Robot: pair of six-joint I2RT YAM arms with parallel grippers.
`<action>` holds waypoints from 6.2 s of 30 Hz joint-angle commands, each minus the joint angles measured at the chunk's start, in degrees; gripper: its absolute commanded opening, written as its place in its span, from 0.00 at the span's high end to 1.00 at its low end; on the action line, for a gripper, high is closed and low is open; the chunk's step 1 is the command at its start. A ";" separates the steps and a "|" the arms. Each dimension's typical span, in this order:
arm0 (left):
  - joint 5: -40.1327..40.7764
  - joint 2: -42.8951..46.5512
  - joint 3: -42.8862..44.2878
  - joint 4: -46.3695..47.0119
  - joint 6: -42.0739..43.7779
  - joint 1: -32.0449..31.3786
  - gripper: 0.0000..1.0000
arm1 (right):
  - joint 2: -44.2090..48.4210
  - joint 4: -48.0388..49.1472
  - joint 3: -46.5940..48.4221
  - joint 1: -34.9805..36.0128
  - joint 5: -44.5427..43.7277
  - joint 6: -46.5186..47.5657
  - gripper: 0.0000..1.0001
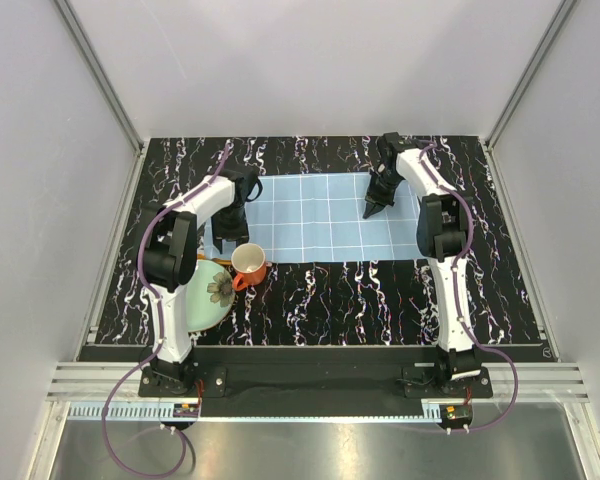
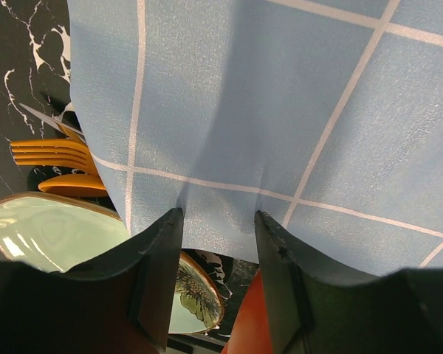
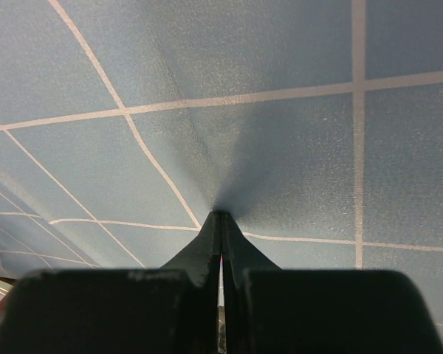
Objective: Set the dinner table for one person
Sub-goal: Move the napkin to the center of the board, then pick up the plate from the corner of the board.
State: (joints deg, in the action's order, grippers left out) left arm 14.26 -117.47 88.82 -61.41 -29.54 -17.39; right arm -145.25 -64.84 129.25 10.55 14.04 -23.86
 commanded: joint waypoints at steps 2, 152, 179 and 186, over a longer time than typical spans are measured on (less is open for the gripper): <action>1.47 0.49 2.50 -0.91 0.80 -0.28 0.49 | 1.46 0.59 -5.23 -0.44 -6.04 0.57 1.00; 1.39 44.38 -10.35 -9.34 -21.54 28.28 0.22 | 46.72 16.77 -42.94 11.95 23.04 -3.83 0.55; 0.42 38.02 -7.87 -3.20 -11.95 28.29 0.21 | 37.41 18.06 -39.95 42.80 22.35 -0.92 0.48; -0.55 41.09 -13.57 -0.91 -7.91 28.29 0.20 | 36.62 20.28 -37.41 43.86 10.69 -1.19 0.46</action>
State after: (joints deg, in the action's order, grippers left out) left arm 15.00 -79.26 78.65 -65.25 -41.41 10.68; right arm -109.82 -47.51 87.88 54.43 34.11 -24.84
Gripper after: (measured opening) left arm 0.790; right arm 0.529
